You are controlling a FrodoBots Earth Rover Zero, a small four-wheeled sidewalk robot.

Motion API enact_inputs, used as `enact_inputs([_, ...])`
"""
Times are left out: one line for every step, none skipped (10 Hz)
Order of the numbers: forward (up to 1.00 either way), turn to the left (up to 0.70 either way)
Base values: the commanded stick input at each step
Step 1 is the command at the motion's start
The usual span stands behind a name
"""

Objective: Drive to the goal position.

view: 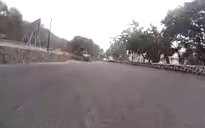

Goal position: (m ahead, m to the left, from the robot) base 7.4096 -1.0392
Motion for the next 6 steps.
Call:
enact_inputs([0.7, 0.0])
enact_inputs([0.7, 0.0])
enact_inputs([0.7, 0.0])
enact_inputs([0.7, 0.0])
enact_inputs([0.7, 0.0])
enact_inputs([0.7, 0.0])
